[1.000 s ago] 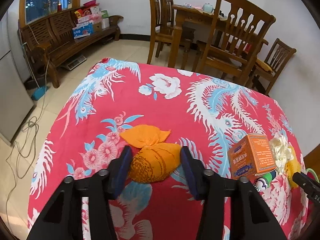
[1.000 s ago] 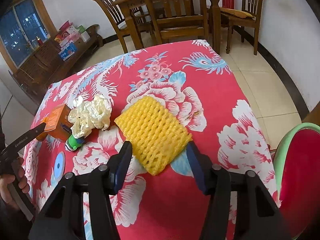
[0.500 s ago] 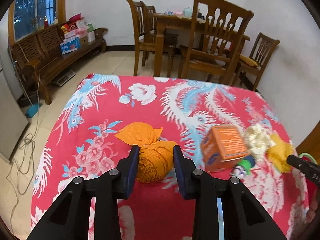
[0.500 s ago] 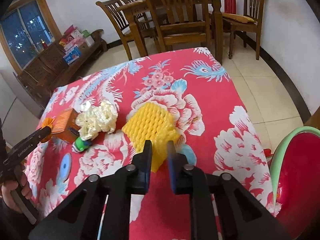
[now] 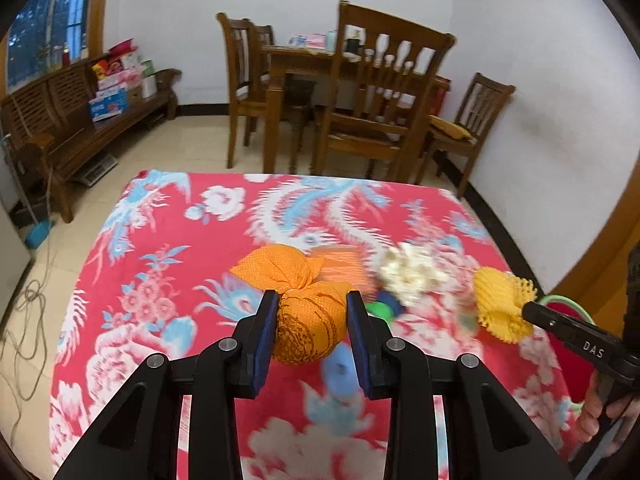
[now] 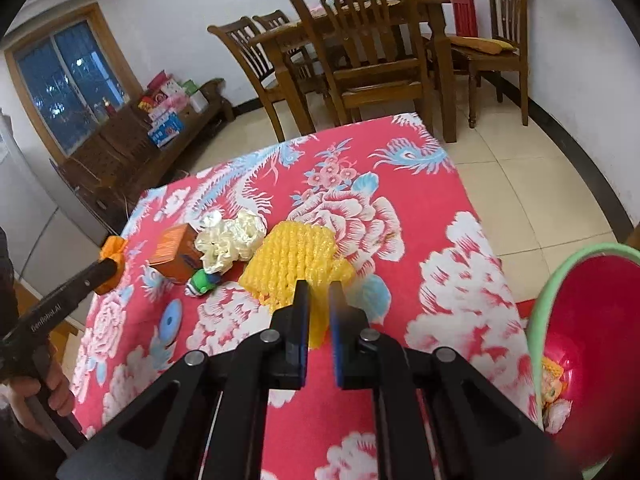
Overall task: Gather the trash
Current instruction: 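Carry the orange bundle and yellow foam net over the bucket with both tools, then open the right tool to drop the foam net while the left tool drops the orange bundle into the bucket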
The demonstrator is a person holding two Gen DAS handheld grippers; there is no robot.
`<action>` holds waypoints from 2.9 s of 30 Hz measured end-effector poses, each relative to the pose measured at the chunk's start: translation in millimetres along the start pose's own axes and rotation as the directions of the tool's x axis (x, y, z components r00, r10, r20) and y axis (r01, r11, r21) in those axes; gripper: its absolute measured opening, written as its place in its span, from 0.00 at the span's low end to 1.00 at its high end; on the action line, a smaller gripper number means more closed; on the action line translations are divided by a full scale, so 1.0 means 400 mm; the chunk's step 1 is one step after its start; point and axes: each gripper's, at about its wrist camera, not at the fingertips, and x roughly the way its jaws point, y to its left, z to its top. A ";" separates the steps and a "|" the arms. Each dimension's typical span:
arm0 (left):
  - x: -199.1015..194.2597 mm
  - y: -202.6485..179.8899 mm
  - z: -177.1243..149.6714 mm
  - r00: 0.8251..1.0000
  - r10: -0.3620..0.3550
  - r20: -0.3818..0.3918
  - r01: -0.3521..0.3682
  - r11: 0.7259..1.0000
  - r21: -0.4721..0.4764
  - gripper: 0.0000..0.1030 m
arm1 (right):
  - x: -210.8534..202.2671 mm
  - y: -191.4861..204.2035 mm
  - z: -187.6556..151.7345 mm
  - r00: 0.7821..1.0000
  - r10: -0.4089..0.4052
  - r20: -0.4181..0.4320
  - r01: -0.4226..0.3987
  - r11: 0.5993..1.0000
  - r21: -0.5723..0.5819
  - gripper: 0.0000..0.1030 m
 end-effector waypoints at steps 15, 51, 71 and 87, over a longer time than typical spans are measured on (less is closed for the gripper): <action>-0.072 -0.202 -0.046 0.989 -0.148 0.002 0.148 0.987 0.070 0.34 | -0.208 -0.090 -0.067 0.992 -0.054 0.114 0.048 0.997 0.062 0.11; 0.017 -0.710 -0.150 0.908 -0.375 -0.186 0.414 0.871 0.263 0.34 | -0.390 -0.500 -0.183 0.944 -0.301 0.131 0.225 0.884 0.411 0.13; 0.071 -0.803 -0.197 0.889 -0.373 -0.264 0.444 0.842 0.306 0.34 | -0.390 -0.566 -0.210 0.943 -0.320 0.095 0.238 0.843 0.482 0.34; 0.112 -0.840 -0.230 0.864 -0.392 -0.315 0.483 0.821 0.305 0.53 | -0.408 -0.587 -0.214 0.940 -0.322 0.108 0.227 0.832 0.506 0.39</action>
